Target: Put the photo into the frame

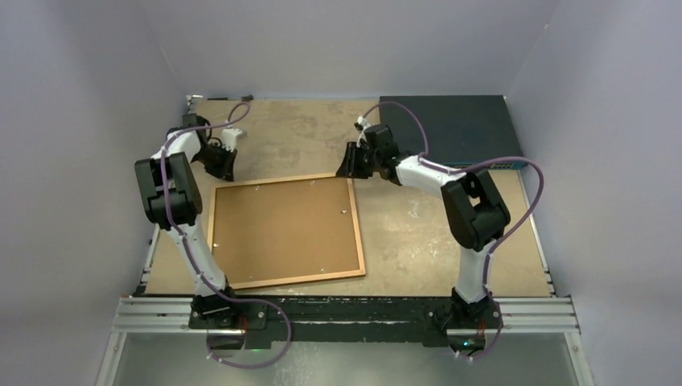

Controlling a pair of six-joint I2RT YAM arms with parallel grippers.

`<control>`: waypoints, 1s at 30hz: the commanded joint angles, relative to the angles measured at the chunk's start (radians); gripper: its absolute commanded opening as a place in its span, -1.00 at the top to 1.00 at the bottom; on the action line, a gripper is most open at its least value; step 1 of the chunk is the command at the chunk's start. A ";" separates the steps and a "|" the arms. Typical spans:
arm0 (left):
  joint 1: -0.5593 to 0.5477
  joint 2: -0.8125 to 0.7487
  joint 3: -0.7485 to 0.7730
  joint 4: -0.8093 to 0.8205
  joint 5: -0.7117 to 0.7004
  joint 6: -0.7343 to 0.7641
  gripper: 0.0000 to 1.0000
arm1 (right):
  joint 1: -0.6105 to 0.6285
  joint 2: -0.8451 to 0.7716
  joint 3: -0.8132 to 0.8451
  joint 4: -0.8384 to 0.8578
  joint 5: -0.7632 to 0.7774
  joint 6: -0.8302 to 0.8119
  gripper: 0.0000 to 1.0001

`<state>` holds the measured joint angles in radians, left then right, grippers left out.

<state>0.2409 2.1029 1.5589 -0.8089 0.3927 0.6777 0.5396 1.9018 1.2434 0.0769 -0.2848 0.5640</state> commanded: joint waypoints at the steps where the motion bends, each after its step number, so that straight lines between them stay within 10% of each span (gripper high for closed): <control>1: 0.061 0.011 -0.020 -0.060 -0.021 0.025 0.97 | -0.006 -0.039 0.063 -0.063 0.031 -0.073 0.10; 4: 0.073 0.008 -0.017 -0.067 -0.006 0.030 0.97 | 0.002 -0.196 -0.096 -0.044 -0.011 -0.056 -0.13; 12: 0.074 0.019 -0.006 -0.077 0.025 0.021 0.97 | 0.215 -0.541 -0.469 -0.168 -0.191 -0.036 1.00; 30: 0.074 -0.007 0.023 -0.085 0.040 -0.034 0.80 | 0.327 -0.466 -0.697 -0.045 -0.036 0.086 1.00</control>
<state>0.3111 2.1033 1.5639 -0.8474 0.4263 0.6640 0.8688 1.3911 0.5251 -0.0055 -0.4370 0.6216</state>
